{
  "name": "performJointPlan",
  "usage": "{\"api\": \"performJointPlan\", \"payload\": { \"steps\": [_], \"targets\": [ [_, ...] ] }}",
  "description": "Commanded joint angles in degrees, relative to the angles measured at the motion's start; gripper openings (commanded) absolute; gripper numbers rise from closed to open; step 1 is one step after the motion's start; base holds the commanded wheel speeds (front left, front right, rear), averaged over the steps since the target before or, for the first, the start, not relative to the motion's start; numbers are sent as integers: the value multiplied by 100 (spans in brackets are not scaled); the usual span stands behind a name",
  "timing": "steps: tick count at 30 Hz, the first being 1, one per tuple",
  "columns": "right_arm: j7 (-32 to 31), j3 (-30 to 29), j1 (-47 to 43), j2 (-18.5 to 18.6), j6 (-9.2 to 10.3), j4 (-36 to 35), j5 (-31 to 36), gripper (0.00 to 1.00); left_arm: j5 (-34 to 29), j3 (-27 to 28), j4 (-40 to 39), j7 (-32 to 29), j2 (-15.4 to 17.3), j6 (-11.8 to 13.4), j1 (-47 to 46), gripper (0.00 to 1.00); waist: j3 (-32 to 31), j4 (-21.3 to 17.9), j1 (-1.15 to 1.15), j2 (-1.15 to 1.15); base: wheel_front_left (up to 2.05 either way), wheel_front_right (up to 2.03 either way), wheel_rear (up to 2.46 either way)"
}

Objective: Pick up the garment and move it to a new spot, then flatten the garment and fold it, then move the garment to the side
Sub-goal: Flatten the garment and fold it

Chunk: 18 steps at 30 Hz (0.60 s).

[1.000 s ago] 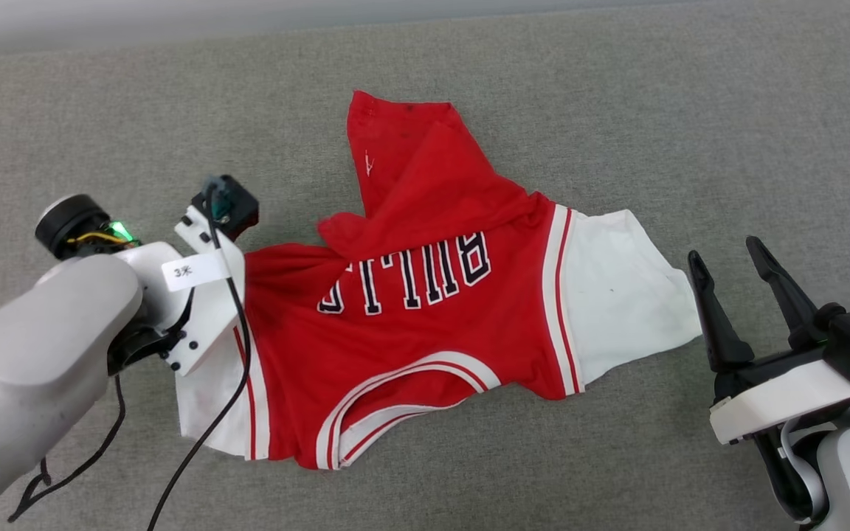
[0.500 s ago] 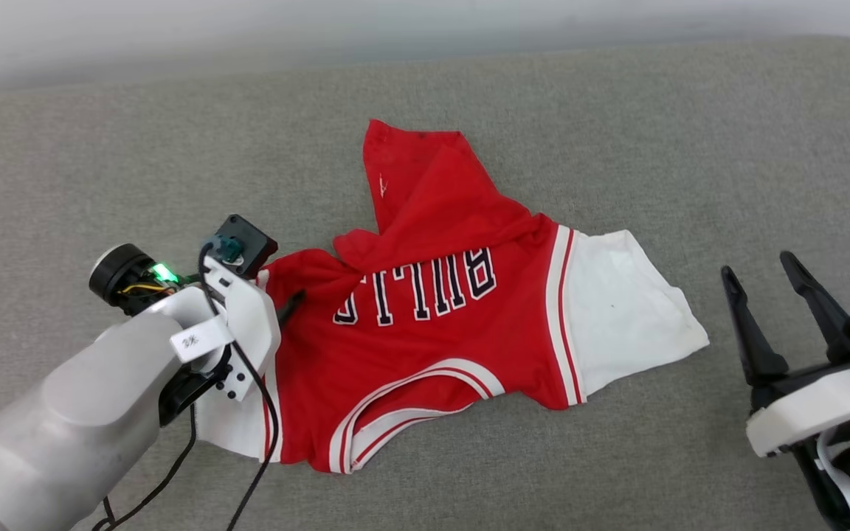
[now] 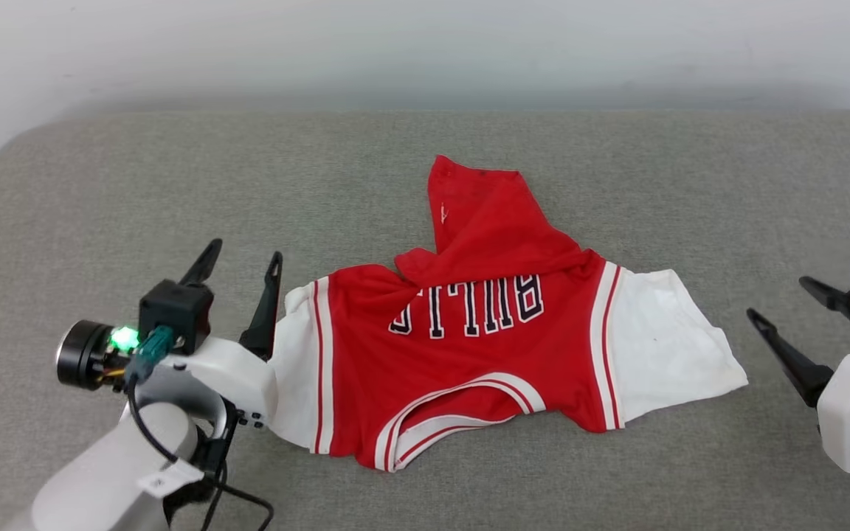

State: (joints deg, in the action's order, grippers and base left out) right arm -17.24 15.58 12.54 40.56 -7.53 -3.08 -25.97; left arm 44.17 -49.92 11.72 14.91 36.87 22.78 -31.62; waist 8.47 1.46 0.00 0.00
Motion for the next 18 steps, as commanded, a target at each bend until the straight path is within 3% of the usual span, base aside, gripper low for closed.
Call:
{"api": "performJointPlan", "payload": {
  "steps": [1,4,7,12,18],
  "targets": [
    [-171,95,106,136,8,-42,-107,100,-142,199,-152,33,-45,141,235,100,-19,69,0,0,0,0,0],
    [-764,354,291,408,8,-50,-487,100,-623,845,-632,26,-188,423,819,100,-10,165,0,0,0,0,0],
    [-1295,511,453,579,9,90,-800,100,-1051,1394,-947,26,-410,483,1377,100,3,267,0,0,0,0,0],
    [-1974,790,661,688,9,525,-1107,100,-1608,2077,-1155,27,-837,317,1990,100,93,440,0,0,0,0,0],
    [-2091,998,773,529,8,1226,-1236,100,-2114,2647,-1164,27,-1352,-70,2318,100,270,647,0,0,0,0,0]
  ]
}}
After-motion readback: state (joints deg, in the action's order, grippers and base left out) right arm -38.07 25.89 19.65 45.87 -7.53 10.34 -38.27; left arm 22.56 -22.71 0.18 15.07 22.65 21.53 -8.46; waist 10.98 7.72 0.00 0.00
